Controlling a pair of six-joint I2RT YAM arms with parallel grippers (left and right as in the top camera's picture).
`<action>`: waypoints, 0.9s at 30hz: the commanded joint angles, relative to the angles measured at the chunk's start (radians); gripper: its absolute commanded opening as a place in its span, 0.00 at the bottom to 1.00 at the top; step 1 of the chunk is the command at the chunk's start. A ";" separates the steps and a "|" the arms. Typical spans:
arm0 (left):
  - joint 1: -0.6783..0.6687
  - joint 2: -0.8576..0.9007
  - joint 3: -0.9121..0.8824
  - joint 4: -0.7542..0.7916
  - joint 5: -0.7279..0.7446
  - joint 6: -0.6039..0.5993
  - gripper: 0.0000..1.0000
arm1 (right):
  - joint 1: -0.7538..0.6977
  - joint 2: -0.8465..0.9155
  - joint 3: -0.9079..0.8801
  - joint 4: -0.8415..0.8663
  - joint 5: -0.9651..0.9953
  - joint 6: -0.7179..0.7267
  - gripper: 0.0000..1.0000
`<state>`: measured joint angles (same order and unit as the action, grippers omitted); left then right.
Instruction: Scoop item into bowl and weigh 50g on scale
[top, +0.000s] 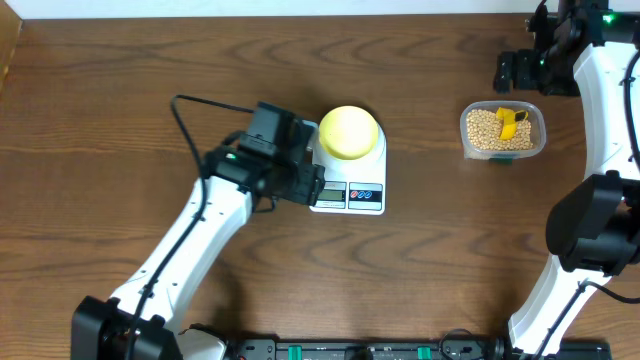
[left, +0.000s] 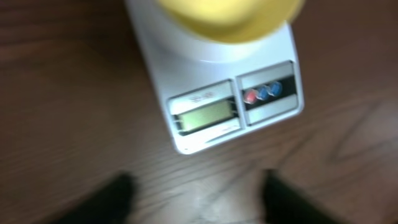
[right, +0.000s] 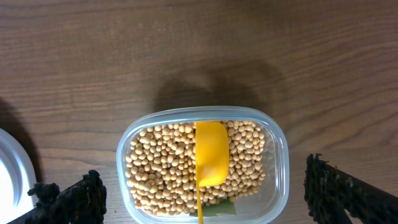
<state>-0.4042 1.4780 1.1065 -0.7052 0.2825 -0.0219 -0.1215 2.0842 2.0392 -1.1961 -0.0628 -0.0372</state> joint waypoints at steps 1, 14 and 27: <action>-0.095 0.061 0.010 0.000 0.005 0.015 0.25 | -0.004 0.002 0.010 0.000 0.005 -0.002 0.99; -0.302 0.239 0.107 -0.015 0.182 0.302 0.11 | -0.004 0.002 0.010 0.000 0.005 -0.002 0.99; -0.302 0.444 0.212 -0.172 0.011 0.531 0.11 | -0.004 0.002 0.010 0.000 0.005 -0.002 0.99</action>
<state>-0.7086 1.9030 1.3064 -0.8745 0.3824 0.4625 -0.1215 2.0842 2.0392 -1.1957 -0.0628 -0.0372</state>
